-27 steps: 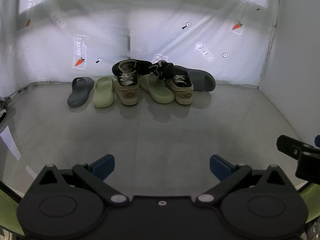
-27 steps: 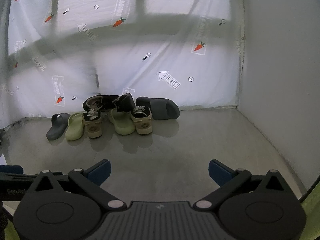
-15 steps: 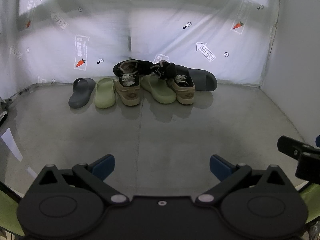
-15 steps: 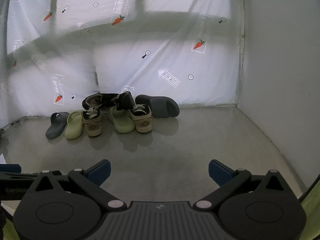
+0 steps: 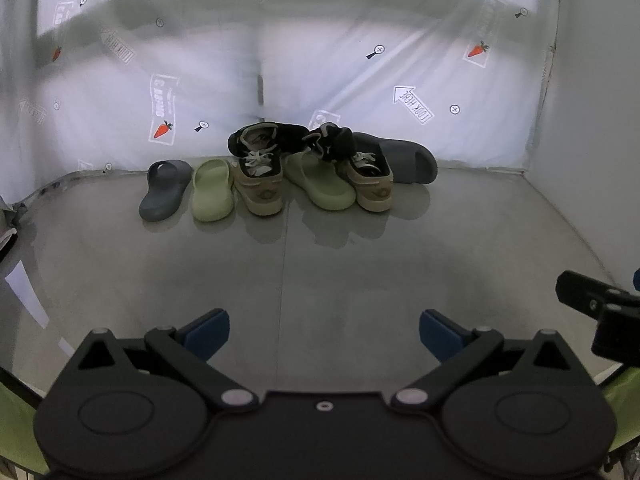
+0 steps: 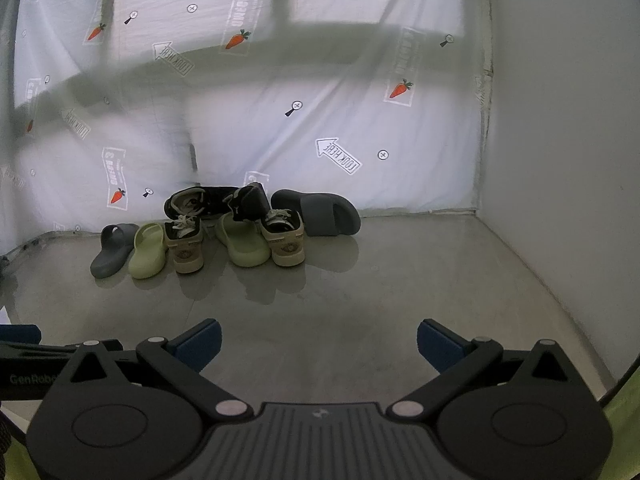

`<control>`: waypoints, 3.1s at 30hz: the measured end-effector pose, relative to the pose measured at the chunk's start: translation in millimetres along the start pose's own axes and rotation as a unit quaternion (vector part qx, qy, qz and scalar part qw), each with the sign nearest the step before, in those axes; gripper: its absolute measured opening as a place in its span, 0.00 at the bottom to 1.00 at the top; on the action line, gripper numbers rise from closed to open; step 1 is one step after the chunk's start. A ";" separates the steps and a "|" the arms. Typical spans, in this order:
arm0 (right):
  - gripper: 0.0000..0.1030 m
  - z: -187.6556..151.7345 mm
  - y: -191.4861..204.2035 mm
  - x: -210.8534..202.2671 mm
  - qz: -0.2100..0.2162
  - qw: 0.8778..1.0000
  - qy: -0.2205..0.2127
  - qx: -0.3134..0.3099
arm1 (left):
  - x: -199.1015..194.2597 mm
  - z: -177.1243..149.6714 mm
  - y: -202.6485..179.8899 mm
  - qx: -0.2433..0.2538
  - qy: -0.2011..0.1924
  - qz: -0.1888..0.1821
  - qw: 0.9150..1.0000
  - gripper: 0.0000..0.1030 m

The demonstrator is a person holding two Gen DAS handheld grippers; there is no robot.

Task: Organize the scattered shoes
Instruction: 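Move both tools toward the pile of shoes, then grasp the white Jordan sneaker in the pile with the left tool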

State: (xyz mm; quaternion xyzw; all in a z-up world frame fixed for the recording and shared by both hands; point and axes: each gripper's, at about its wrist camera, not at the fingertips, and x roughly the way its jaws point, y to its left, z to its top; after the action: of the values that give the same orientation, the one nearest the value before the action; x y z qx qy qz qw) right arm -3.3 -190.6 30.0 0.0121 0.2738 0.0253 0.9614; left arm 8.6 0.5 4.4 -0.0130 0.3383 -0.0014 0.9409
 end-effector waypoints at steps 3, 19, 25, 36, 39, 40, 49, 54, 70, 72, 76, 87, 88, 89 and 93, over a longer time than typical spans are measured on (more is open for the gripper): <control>1.00 -0.6 -4.4 2.5 -0.001 1.000 0.001 0.001 | 1.6 2.9 -0.2 -0.001 0.002 0.000 1.000 0.99; 1.00 -3.2 -4.1 5.1 -0.007 1.000 0.008 0.003 | 9.8 4.1 -4.7 0.005 0.005 -0.002 1.000 0.99; 1.00 -0.2 -2.9 12.4 -0.002 1.000 0.013 -0.001 | 14.5 4.9 -3.0 -0.004 0.008 0.003 1.000 0.99; 1.00 17.8 -5.5 40.0 0.031 0.999 0.017 -0.016 | 30.1 15.2 -3.6 -0.030 0.002 0.006 1.000 0.97; 1.00 27.2 -10.7 53.9 0.042 0.999 0.016 -0.023 | 38.4 19.2 -8.2 -0.035 0.001 0.008 0.999 0.97; 1.00 29.8 -12.4 58.0 0.044 0.999 0.016 -0.025 | 41.4 20.5 -10.0 -0.037 0.002 0.009 0.999 0.97; 1.00 52.1 -37.9 113.9 0.079 0.995 0.037 -0.038 | 74.5 31.8 -26.9 -0.078 0.022 0.007 0.997 0.93; 1.00 52.2 -47.2 149.6 0.098 0.992 0.073 -0.042 | 92.7 28.6 -38.2 -0.098 0.051 0.022 0.994 0.85; 1.00 83.2 -19.7 249.1 0.071 0.991 0.109 0.027 | 194.6 91.5 21.0 -0.102 0.103 0.008 0.989 0.55; 1.00 88.5 -19.3 261.6 0.063 0.992 0.106 0.035 | 211.5 103.3 31.4 -0.096 0.095 0.012 0.991 0.57; 1.00 102.1 -9.5 302.6 0.033 0.991 0.115 0.060 | 260.3 132.0 60.8 -0.092 0.074 0.038 0.992 0.78; 1.00 101.6 32.3 363.9 0.013 0.990 0.134 0.052 | 424.7 189.0 128.2 -0.073 0.056 0.122 0.988 0.81; 1.00 102.1 36.9 368.3 0.014 0.989 0.136 0.048 | 433.9 189.7 130.0 -0.069 0.059 0.122 0.988 0.81; 1.00 102.9 42.8 372.0 0.014 0.990 0.136 0.042 | 445.6 190.3 132.9 -0.065 0.066 0.117 0.989 0.81; 1.00 102.1 56.6 385.8 0.017 0.989 0.145 0.024 | 460.9 189.2 146.1 -0.099 0.080 0.071 0.989 0.82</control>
State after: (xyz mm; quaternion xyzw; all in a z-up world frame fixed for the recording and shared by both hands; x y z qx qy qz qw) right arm 375.7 -113.8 -84.0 0.0364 0.4108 0.0364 0.9103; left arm 483.6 145.7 -146.9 -0.0813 0.4108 0.0981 0.9028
